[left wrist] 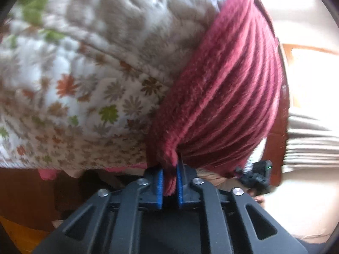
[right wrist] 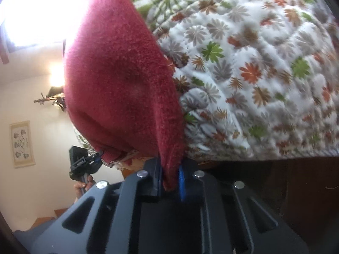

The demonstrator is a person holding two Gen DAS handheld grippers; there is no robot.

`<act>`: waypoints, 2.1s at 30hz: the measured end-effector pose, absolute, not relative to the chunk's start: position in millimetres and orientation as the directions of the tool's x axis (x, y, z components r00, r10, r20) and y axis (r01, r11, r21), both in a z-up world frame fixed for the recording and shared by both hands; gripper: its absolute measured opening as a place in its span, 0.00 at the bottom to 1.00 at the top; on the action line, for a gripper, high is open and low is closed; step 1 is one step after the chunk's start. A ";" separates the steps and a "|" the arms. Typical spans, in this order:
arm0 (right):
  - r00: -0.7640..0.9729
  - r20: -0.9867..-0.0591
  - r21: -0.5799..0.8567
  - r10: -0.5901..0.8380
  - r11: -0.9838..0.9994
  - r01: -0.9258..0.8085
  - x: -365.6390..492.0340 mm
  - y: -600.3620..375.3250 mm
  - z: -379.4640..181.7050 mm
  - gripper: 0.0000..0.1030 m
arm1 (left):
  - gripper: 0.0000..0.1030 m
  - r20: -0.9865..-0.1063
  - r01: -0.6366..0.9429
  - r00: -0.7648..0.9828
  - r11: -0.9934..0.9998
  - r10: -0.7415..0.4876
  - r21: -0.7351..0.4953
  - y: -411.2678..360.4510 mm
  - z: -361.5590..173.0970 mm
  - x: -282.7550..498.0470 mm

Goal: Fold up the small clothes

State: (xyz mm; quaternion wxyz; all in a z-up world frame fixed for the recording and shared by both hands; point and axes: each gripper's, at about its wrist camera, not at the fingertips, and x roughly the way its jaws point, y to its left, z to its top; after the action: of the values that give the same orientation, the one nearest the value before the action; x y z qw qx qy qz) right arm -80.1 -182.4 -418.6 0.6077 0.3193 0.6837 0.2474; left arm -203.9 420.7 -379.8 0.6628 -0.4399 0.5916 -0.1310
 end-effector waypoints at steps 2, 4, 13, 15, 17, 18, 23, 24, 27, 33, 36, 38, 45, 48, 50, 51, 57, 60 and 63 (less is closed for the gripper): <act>-0.041 -0.658 0.740 0.752 0.656 0.149 -82.9 -187.6 -413.7 0.07 | 0.07 -0.654 -0.345 0.282 0.562 -0.702 -0.751 426.9 -374.8 -209.8; -0.021 -0.644 0.753 0.765 0.638 0.158 -84.1 -193.7 -408.2 0.07 | 0.07 -0.633 -0.347 0.303 0.536 -0.712 -0.769 431.1 -369.6 -215.9; 0.057 -0.569 0.817 0.820 0.556 0.154 -85.3 -232.2 -371.1 0.06 | 0.07 -0.540 -0.312 0.395 0.444 -0.743 -0.840 455.8 -334.5 -240.6; 0.079 -0.546 0.833 0.834 0.531 0.154 -82.4 -237.0 -364.7 0.06 | 0.07 -0.512 -0.296 0.419 0.420 -0.750 -0.858 461.0 -325.6 -242.8; 0.100 -0.521 0.850 0.847 0.505 0.151 -81.8 -238.9 -356.3 0.06 | 0.07 -0.483 -0.280 0.438 0.395 -0.758 -0.875 472.9 -319.3 -245.4; 0.109 -0.508 0.858 0.855 0.491 0.148 -80.8 -239.8 -351.6 0.06 | 0.07 -0.464 -0.271 0.449 0.378 -0.764 -0.885 473.6 -314.9 -245.4; 0.154 -0.443 0.895 0.883 0.428 0.125 -66.4 -239.5 -325.8 0.06 | 0.07 -0.343 -0.221 0.520 0.264 -0.782 -0.939 477.3 -293.5 -236.7; 0.163 -0.427 0.904 0.889 0.412 0.119 -62.2 -238.2 -320.5 0.06 | 0.07 -0.322 -0.213 0.534 0.243 -0.782 -0.946 476.2 -288.9 -232.9; 0.188 -0.379 0.925 0.906 0.366 0.102 -45.6 -234.4 -306.2 0.06 | 0.07 -0.258 -0.186 0.575 0.184 -0.776 -0.965 477.9 -275.3 -217.7; 0.228 -0.324 0.946 0.918 0.311 0.091 -1.8 -229.1 -289.7 0.06 | 0.07 -0.176 -0.153 0.646 0.099 -0.743 -0.983 493.2 -267.2 -170.0; 0.241 -0.324 0.946 0.915 0.306 0.108 22.6 -226.6 -289.0 0.06 | 0.07 -0.173 -0.181 0.679 0.066 -0.713 -0.981 504.1 -273.6 -143.5; 0.241 -0.336 0.941 0.911 0.315 0.122 40.0 -224.1 -292.1 0.06 | 0.07 -0.177 -0.203 0.696 0.045 -0.696 -0.978 508.6 -279.6 -126.7; 0.202 -0.401 0.910 0.893 0.364 0.198 92.9 -213.8 -320.2 0.06 | 0.07 -0.248 -0.299 0.706 0.039 -0.663 -0.954 516.5 -306.0 -82.4; 0.184 -0.427 0.894 0.885 0.384 0.229 108.9 -213.1 -334.1 0.06 | 0.07 -0.292 -0.345 0.710 0.045 -0.641 -0.938 520.0 -316.9 -77.0; 0.170 -0.437 0.887 0.883 0.392 0.245 118.5 -212.4 -340.9 0.06 | 0.07 -0.313 -0.369 0.714 0.043 -0.626 -0.929 521.6 -322.2 -73.6; 0.160 -0.442 0.883 0.883 0.396 0.252 123.3 -211.5 -343.8 0.06 | 0.07 -0.322 -0.378 0.717 0.043 -0.618 -0.925 521.8 -325.2 -72.2; 0.109 -0.442 0.876 0.891 0.401 0.268 145.3 -211.0 -351.0 0.14 | 0.14 -0.368 -0.412 0.746 0.048 -0.555 -0.910 528.6 -323.9 -80.8; 0.083 -0.405 0.893 0.911 0.374 0.249 153.0 -214.5 -345.4 0.28 | 0.29 -0.399 -0.408 0.742 0.109 -0.539 -0.907 528.1 -307.2 -83.4; 0.070 -0.387 0.908 0.919 0.367 0.201 160.5 -224.8 -330.9 0.38 | 0.48 -0.474 -0.409 0.705 0.242 -0.527 -0.880 520.4 -281.1 -84.2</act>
State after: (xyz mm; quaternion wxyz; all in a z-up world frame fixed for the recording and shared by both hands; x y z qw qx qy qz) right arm 160.5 -224.8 -330.9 0.5652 0.4641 0.6035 0.3176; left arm -84.2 520.4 -281.1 0.6897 -0.6140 0.3814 -0.0428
